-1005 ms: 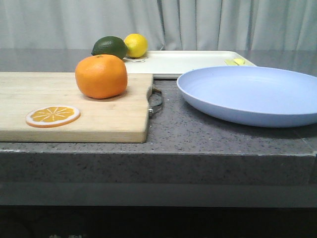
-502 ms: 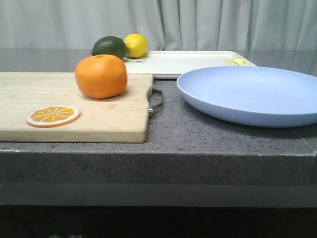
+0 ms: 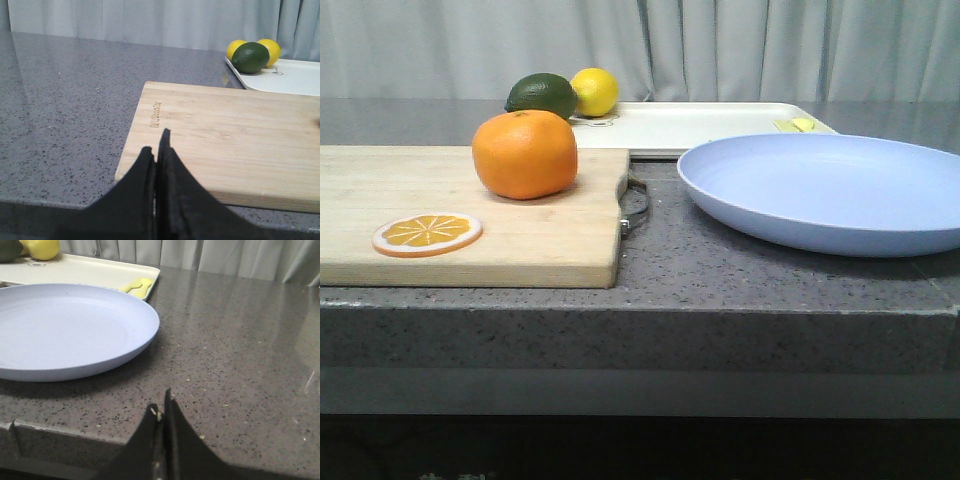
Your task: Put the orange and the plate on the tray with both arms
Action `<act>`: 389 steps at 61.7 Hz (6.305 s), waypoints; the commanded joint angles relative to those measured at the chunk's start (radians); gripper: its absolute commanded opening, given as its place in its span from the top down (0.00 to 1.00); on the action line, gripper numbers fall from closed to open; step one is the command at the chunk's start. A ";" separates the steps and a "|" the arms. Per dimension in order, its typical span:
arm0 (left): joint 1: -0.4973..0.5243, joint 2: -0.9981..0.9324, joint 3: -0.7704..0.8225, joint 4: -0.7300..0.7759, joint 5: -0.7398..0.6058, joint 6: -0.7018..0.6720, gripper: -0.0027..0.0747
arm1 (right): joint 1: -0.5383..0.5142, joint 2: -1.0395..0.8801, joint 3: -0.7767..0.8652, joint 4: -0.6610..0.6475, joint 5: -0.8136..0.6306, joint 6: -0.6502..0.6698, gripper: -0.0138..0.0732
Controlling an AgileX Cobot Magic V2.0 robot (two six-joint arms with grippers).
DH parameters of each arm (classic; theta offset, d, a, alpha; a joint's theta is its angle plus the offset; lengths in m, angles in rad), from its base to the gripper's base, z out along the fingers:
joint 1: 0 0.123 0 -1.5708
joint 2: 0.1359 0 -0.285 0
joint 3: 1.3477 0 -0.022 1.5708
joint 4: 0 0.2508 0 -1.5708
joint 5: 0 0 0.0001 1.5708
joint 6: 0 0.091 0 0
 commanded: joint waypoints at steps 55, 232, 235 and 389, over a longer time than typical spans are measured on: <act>0.002 0.085 -0.268 -0.014 -0.162 -0.008 0.99 | -0.003 0.088 -0.357 0.199 -0.017 -0.004 0.97; -0.552 1.767 -1.626 -0.039 0.877 0.023 0.22 | -0.003 0.589 -0.615 0.058 0.048 -0.005 0.15; -0.552 1.776 -1.626 -0.039 0.882 0.023 0.22 | -0.003 0.589 -0.615 0.058 0.048 -0.005 0.15; -0.899 1.947 -1.993 -0.024 0.610 0.023 0.92 | -0.003 0.589 -0.614 0.058 0.049 -0.005 0.15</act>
